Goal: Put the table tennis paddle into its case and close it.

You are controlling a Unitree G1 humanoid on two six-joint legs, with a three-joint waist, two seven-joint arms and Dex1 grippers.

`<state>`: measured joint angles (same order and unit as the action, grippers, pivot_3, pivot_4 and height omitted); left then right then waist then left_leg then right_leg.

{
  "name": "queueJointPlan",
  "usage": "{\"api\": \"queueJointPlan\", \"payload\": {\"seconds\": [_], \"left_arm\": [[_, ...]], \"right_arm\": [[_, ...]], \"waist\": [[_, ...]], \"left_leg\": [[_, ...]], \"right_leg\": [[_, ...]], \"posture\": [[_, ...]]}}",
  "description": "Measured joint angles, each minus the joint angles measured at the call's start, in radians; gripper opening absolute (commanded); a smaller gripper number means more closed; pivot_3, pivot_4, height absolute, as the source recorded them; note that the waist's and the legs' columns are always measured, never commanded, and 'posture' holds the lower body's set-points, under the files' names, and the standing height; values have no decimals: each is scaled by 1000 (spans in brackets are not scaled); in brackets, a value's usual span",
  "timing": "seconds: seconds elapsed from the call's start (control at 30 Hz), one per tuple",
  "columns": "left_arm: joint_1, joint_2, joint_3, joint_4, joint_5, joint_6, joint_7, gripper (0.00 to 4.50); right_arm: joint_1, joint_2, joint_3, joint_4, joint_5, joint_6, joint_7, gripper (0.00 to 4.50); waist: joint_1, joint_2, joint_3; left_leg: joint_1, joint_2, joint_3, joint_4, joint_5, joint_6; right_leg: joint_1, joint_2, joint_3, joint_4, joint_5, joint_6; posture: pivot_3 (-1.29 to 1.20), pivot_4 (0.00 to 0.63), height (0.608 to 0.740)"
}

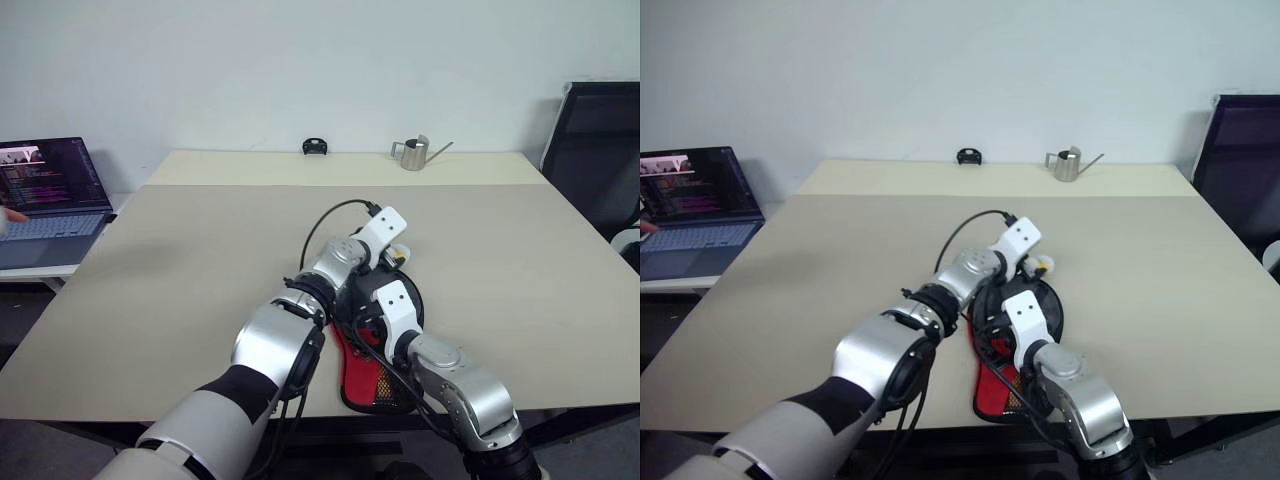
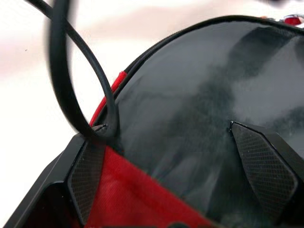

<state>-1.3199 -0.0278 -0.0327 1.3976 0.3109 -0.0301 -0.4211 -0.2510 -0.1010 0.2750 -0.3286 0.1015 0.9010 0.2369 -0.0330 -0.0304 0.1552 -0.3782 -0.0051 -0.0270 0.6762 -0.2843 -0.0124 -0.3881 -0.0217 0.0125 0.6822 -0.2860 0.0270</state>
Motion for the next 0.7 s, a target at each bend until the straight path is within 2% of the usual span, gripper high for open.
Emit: {"api": "queueJointPlan", "payload": {"seconds": [0.17, 0.33, 0.47, 0.6, 0.7], "left_arm": [[-11, 111, 25, -12, -36, -49, -41, 4470], [12, 225, 71, -76, -113, -132, -185, 4470], [166, 275, 108, -201, -210, -148, -328, 4470], [426, 323, 104, -491, -308, -109, -508, 4470], [562, 368, 96, -711, -379, -34, -603, 4470]], "right_arm": [[-43, -19, -15, 69, 0, -52, 31, 4500], [-60, -56, -53, 121, 1, -97, 66, 4500], [-54, -96, -65, 122, 16, -115, 110, 4500], [-45, -155, -98, 99, 53, -108, 170, 4500], [-43, -214, -134, 81, 95, -82, 225, 4500]], "waist": [[-1, 0, 0], [6, 0, 0], [6, 0, -1], [4, 1, 0], [10, 0, 0]], "left_leg": [[0, 0, 0, 0, 0, 0], [-1, -1, -1, 0, 0, 0], [-1, -1, -1, 0, 0, 0], [-3, 0, -1, 0, 0, 0], [-3, 0, -2, 0, 0, 0]], "right_leg": [[0, 0, 0, 0, 0, 0], [0, -1, -1, -1, 0, 0], [0, -3, -1, -1, 0, -1], [-1, -6, 0, -2, 0, -1], [-1, -7, -2, -2, 0, -1]], "posture": [[0, 150, 740], [0, 150, 740], [0, 150, 740], [0, 150, 740], [0, 150, 740]]}}
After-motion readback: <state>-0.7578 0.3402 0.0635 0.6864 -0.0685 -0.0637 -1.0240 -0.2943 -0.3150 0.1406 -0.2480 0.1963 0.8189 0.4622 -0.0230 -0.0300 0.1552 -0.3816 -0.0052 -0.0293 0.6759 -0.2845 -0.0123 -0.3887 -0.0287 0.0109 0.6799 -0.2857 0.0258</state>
